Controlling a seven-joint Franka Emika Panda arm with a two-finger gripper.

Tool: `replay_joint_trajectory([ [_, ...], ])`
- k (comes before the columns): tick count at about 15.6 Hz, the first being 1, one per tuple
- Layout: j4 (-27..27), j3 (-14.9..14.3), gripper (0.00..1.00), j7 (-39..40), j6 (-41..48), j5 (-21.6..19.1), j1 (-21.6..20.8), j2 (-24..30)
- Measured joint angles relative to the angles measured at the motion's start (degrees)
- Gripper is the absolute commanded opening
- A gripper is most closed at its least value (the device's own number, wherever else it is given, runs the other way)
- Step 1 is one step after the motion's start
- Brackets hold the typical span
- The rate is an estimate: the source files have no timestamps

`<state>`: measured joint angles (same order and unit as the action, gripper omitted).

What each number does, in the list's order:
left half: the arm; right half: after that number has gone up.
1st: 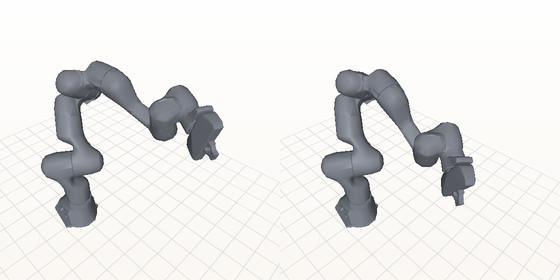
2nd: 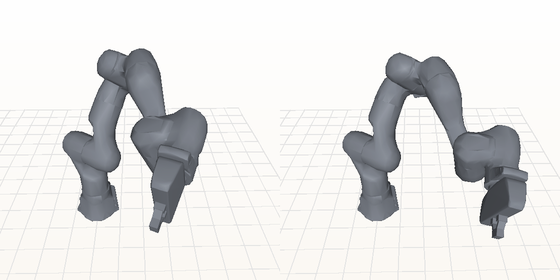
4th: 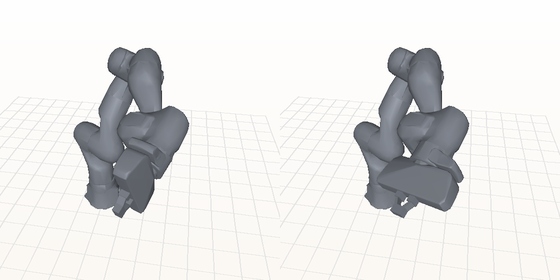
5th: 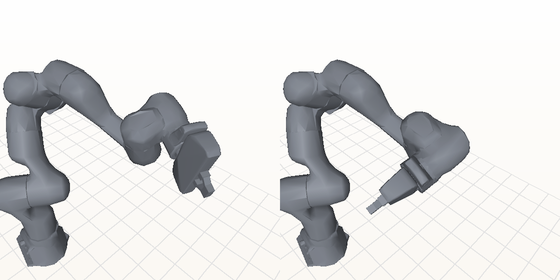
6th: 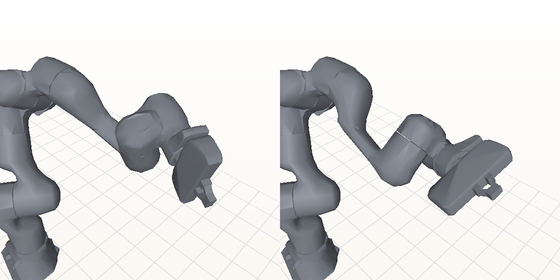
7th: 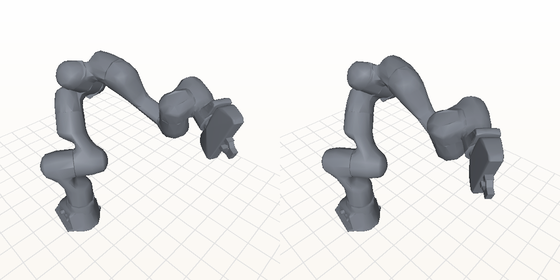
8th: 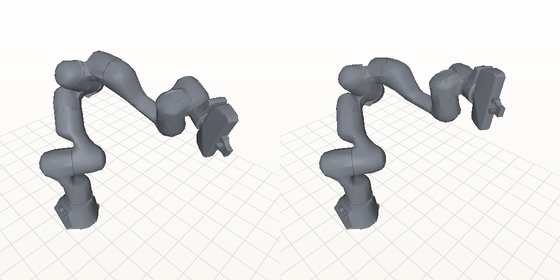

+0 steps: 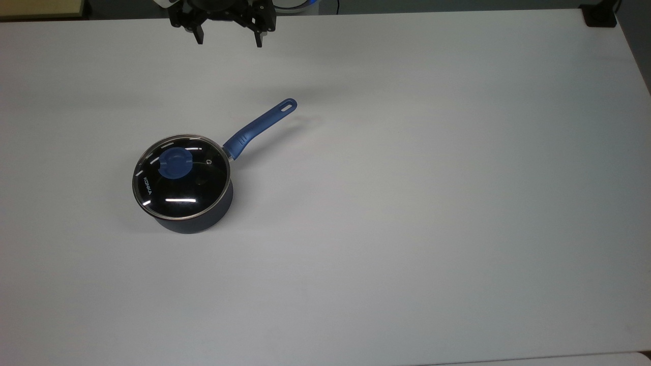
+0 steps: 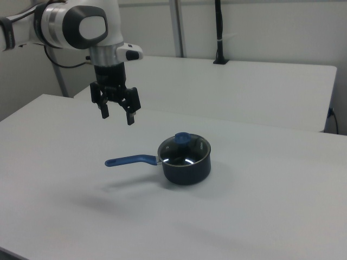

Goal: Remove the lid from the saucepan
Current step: 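Move the open gripper toward the saucepan lid's blue knob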

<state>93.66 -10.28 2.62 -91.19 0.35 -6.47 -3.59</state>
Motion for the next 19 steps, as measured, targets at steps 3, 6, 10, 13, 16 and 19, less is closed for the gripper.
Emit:
replay_joint_trajectory([
  [3,-0.17,0.00,1.00,-0.76,-0.13,-0.01,-0.01,-0.19],
  [6,-2.13,0.00,1.00,-0.95,-0.23,-0.01,-0.01,-1.46],
  [10,-4.31,0.00,1.00,-1.39,-0.24,-0.02,-0.12,-3.88],
  [13,-4.86,0.00,1.00,-1.55,-0.24,-0.02,-0.15,-4.19],
  [16,-5.01,0.00,1.00,-1.56,-0.24,-0.02,-0.15,-4.19],
  [19,-5.00,0.01,1.00,-1.64,-0.24,-0.02,-0.38,-4.28],
])
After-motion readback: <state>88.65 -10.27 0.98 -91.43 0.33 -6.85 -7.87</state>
